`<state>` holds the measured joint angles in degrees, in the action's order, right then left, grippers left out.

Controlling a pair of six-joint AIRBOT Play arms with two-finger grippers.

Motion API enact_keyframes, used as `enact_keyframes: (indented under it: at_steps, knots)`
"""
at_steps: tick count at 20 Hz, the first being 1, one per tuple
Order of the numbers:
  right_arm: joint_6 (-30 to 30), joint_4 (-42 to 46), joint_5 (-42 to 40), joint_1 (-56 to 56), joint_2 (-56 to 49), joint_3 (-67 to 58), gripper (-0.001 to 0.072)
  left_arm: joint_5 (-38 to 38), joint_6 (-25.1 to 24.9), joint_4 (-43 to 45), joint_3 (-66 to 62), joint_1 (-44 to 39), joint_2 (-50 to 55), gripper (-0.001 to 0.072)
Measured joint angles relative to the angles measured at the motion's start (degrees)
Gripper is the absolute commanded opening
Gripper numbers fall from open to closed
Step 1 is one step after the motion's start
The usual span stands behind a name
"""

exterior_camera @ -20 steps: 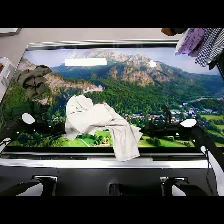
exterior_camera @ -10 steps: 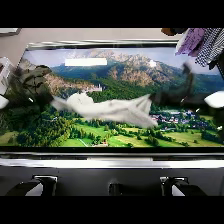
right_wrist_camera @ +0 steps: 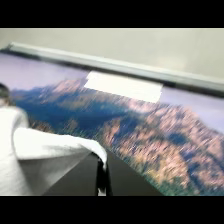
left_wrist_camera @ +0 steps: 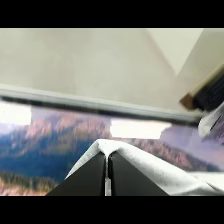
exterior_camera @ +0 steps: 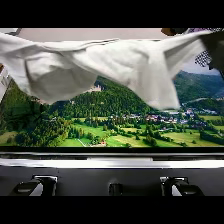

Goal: Fold the clothes and pants, and hang the long-sleeved shirts on hangers.

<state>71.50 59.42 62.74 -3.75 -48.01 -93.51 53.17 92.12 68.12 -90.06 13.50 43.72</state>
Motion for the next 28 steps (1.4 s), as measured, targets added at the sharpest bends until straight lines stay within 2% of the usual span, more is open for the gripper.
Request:
enact_keyframes:
  at_steps: [4,8,11,14,18,20,22,24,26,28]
  knots:
    - [4.87,3.69,1.64,0.0,3.87,-1.73,0.0032,1.01,2.25,0.79,-1.42,0.0,-4.37,0.0016]
    - [12.07,4.9,9.29,0.0,-0.42,-2.12,0.0033,7.06,3.06,0.81,1.75,-0.55,-2.34,0.0017]
    - [17.09,3.06,17.07,-0.02,-9.6,-2.19,0.0033,10.88,3.32,0.7,8.55,-2.64,3.04,0.0016]
    - [19.21,-0.31,21.9,-0.02,-21.53,-2.21,0.0033,11.54,3.45,0.57,16.55,-5.62,10.49,0.0017]
    - [20.06,-3.41,18.38,-0.02,-37.35,-2.21,0.0038,6.45,3.5,0.39,24.24,-8.96,21.53,0.0017]
    - [20.26,-5.99,13.81,-0.02,-43.91,-2.23,0.0139,2.99,3.54,0.28,25.88,-9.97,26.38,0.0017]
    - [20.28,-8.41,10.27,-0.02,-48.26,-2.23,0.0164,0.26,3.69,0.26,26.67,-10.49,29.59,0.0017]
    - [20.09,-9.73,8.74,-0.13,-50.71,-2.23,0.0236,-1.7,3.69,0.24,27.08,-10.62,31.52,0.0017]
    - [18.08,-10.08,10.19,-1.16,-51.12,-2.25,0.0483,-2.95,3.67,0.24,27.3,-10.49,32.46,0.0017]
    - [15.89,-7.93,14.67,-3.39,-49.92,-2.25,0.0481,-3.65,3.63,0.24,27.39,-10.03,32.85,0.0017]
